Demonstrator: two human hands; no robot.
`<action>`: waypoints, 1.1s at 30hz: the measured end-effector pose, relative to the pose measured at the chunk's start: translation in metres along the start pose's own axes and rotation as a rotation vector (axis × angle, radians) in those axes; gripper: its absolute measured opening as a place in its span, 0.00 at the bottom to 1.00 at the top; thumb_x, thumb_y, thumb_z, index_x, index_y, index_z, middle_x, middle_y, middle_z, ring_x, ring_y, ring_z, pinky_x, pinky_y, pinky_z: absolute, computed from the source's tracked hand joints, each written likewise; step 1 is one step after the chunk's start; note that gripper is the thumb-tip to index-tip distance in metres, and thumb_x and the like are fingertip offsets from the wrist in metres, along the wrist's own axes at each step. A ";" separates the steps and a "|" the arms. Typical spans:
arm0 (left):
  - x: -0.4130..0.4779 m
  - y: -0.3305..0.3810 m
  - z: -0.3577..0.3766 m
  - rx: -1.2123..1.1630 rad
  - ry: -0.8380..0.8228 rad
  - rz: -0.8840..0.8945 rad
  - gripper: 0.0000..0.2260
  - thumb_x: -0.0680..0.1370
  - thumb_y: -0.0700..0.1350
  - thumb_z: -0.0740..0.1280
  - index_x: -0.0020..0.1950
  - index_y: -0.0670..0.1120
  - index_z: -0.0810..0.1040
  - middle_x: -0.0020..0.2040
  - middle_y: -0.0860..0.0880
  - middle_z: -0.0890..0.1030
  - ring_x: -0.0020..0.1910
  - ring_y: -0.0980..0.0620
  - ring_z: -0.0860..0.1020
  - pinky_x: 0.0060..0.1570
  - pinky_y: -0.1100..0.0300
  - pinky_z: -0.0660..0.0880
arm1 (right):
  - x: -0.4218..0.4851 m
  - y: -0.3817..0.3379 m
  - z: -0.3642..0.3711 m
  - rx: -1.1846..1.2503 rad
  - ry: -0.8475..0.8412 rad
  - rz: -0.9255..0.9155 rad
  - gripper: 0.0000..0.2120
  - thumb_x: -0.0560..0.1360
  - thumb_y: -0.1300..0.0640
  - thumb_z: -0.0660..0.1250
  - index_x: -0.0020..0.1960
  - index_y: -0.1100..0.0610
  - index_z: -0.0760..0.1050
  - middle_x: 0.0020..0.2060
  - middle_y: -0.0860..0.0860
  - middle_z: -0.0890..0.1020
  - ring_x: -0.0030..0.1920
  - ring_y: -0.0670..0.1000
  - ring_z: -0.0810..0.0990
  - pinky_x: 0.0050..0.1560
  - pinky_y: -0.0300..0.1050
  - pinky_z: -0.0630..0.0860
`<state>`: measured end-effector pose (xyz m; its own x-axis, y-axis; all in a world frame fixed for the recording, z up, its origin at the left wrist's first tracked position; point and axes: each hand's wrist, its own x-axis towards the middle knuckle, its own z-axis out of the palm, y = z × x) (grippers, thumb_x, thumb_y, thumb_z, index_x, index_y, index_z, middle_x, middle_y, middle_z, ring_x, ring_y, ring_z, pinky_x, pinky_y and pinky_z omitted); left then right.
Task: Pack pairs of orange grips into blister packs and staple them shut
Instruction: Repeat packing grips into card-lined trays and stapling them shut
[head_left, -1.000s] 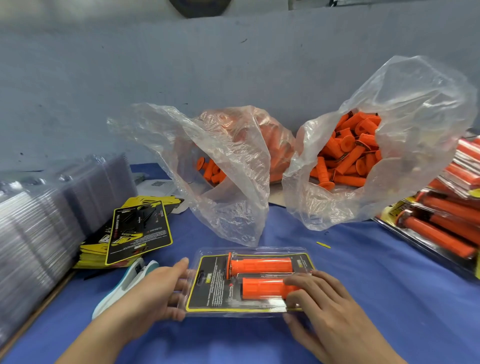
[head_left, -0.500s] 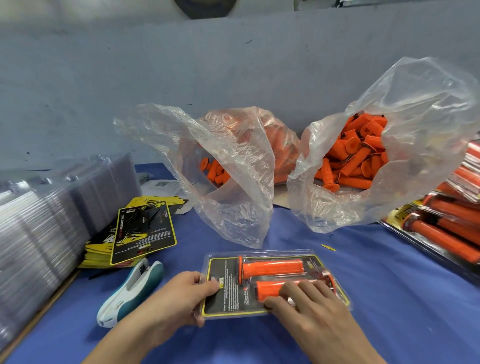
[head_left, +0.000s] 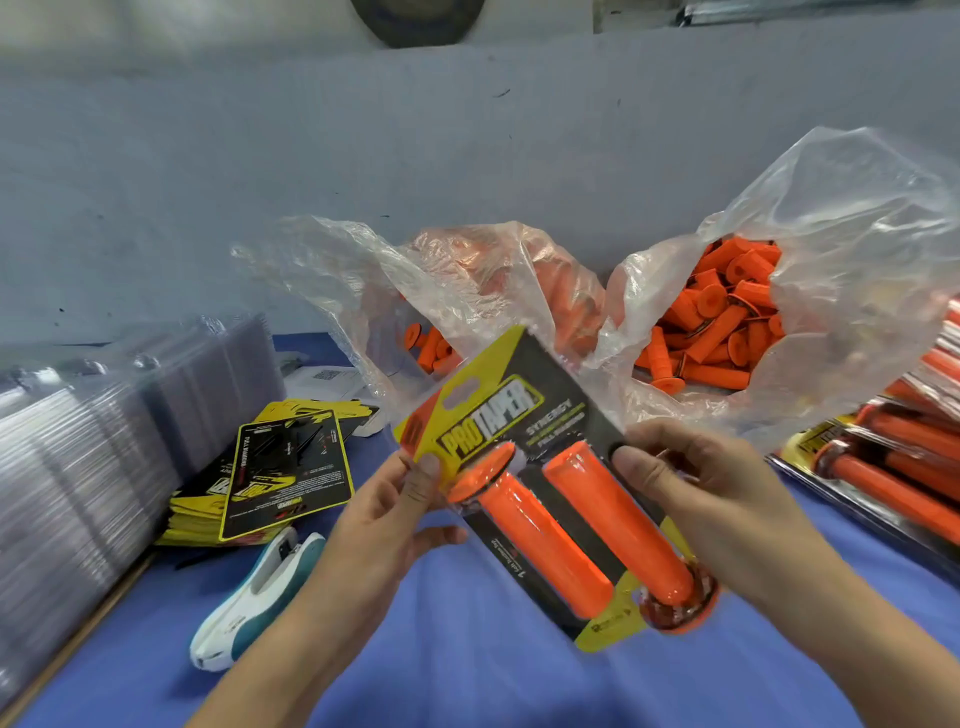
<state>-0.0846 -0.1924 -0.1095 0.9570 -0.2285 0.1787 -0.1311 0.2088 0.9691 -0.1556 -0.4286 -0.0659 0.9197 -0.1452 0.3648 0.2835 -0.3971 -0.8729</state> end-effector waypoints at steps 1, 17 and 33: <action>0.002 0.004 0.001 -0.035 -0.017 0.032 0.15 0.75 0.57 0.70 0.54 0.48 0.84 0.54 0.41 0.83 0.50 0.48 0.82 0.45 0.53 0.80 | 0.004 -0.002 -0.005 0.107 -0.056 0.071 0.07 0.77 0.54 0.68 0.44 0.45 0.83 0.40 0.49 0.84 0.41 0.46 0.80 0.47 0.44 0.75; 0.004 -0.019 -0.006 0.002 -0.201 -0.439 0.14 0.71 0.54 0.72 0.50 0.45 0.86 0.45 0.43 0.83 0.38 0.52 0.80 0.36 0.59 0.78 | 0.025 0.069 0.008 -0.297 -0.327 0.283 0.20 0.72 0.27 0.48 0.43 0.27 0.78 0.42 0.25 0.80 0.46 0.27 0.77 0.43 0.18 0.66; 0.000 -0.041 0.004 -0.091 -0.026 -0.640 0.07 0.79 0.42 0.68 0.47 0.39 0.81 0.38 0.42 0.82 0.33 0.51 0.81 0.31 0.61 0.78 | -0.049 0.058 0.086 -1.068 0.070 -0.682 0.04 0.65 0.57 0.71 0.37 0.49 0.79 0.36 0.49 0.79 0.32 0.54 0.77 0.32 0.48 0.74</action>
<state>-0.0805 -0.2045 -0.1490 0.8322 -0.3568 -0.4245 0.4867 0.1029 0.8675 -0.1605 -0.3663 -0.1621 0.6484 0.3416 0.6804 0.3031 -0.9356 0.1810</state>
